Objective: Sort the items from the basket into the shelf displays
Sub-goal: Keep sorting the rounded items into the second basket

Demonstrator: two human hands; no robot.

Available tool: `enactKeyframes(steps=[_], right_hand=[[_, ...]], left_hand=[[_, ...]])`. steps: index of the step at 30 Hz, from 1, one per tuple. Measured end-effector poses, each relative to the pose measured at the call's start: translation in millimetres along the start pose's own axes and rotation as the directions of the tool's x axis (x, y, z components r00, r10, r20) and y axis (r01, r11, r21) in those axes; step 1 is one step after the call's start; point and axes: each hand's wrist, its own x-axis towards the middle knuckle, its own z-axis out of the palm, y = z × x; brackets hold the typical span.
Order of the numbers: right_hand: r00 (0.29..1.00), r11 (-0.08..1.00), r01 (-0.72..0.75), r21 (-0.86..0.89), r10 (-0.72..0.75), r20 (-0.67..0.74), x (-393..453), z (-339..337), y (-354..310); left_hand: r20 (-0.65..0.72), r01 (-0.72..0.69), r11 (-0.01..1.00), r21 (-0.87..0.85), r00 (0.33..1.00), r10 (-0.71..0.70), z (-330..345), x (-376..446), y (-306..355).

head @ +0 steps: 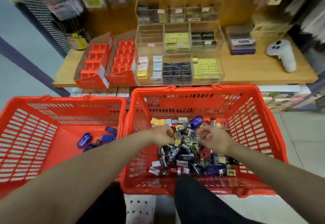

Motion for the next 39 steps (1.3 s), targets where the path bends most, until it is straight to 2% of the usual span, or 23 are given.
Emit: enactKeyframes(steps=[3, 6, 12, 15, 17, 20, 23, 26, 28, 30, 32, 33, 34, 36, 38, 39], right_hand=[[0.999, 0.986, 0.003, -0.165, -0.008, -0.031, 15.2, 21.0, 33.0], [0.998, 0.934, 0.042, -0.355, -0.058, -0.033, 37.7, 26.7, 52.7], [0.981, 0.734, 0.187, -0.653, -0.170, 0.089, 98.6, 15.5, 58.9], [0.976, 0.645, 0.211, -0.735, -0.181, 0.122, 122.6, 18.0, 62.2], [0.978, 0.575, 0.177, -0.799, -0.191, 0.079, 132.2, 22.6, 64.2], [0.957, 0.465, 0.141, -0.874, -0.292, -0.001, 134.8, 26.3, 69.1], [0.934, 0.564, 0.152, -0.811, -0.350, -0.068, 119.4, 22.5, 76.1], [0.948, 0.732, 0.133, -0.669, -0.292, -0.131, 89.0, 12.8, 82.6], [0.974, 0.859, 0.038, -0.511, -0.146, -0.173, 64.9, 5.9, 87.8], [0.977, 0.961, -0.105, -0.254, 0.052, -0.208, 42.6, 1.7, 92.0], [0.948, 0.973, -0.231, -0.002, 0.225, -0.224, 24.4, 1.0, 95.5], [0.934, 0.958, -0.278, 0.067, 0.286, -0.216, 17.0, 1.6, 97.0], [0.929, 0.949, -0.309, 0.070, 0.316, -0.191, 10.6, 1.8, 98.8], [0.945, 0.945, -0.321, -0.059, 0.316, -0.078, -0.2, 1.5, 103.2], [0.953, 0.944, -0.287, -0.166, 0.299, 0.054, -8.1, 0.9, 105.3], [0.953, 0.947, -0.255, -0.196, 0.280, 0.112, -10.1, 0.6, 106.2]], left_hand=[[-0.115, -0.044, 0.992, 0.117, 0.992, 0.058, 26.1, 47.4, -19.1], [-0.129, -0.129, 0.978, 0.162, 0.980, 0.151, 44.0, 74.0, -28.9], [-0.137, -0.245, 0.952, 0.185, 0.952, 0.272, 51.2, 103.2, -31.6], [-0.257, -0.231, 0.962, 0.147, 0.930, 0.263, 44.3, 115.9, -27.9], [-0.320, -0.234, 0.969, 0.076, 0.915, 0.246, 41.0, 120.8, -26.8], [-0.363, -0.253, 0.967, 0.042, 0.897, 0.251, 41.5, 120.7, -27.1], [-0.436, -0.347, 0.937, 0.044, 0.837, 0.331, 48.0, 111.0, -25.0], [-0.350, -0.459, 0.888, 0.034, 0.827, 0.441, 63.5, 98.7, -13.1], [-0.231, -0.494, 0.867, 0.071, 0.837, 0.496, 79.5, 94.9, 2.9], [-0.116, -0.459, 0.872, 0.171, 0.869, 0.481, 99.0, 96.3, 20.6], [-0.049, -0.390, 0.855, 0.341, 0.901, 0.431, 118.2, 101.0, 34.7], [-0.057, -0.353, 0.823, 0.446, 0.906, 0.419, 126.3, 103.7, 40.2], [-0.086, -0.312, 0.789, 0.529, 0.905, 0.416, 132.7, 106.3, 44.3], [-0.145, -0.251, 0.742, 0.622, 0.894, 0.424, 141.0, 111.1, 48.5], [-0.151, -0.264, 0.729, 0.632, 0.880, 0.450, 142.6, 114.7, 48.1], [-0.137, -0.306, 0.758, 0.577, 0.878, 0.458, 140.0, 114.9, 47.0]])
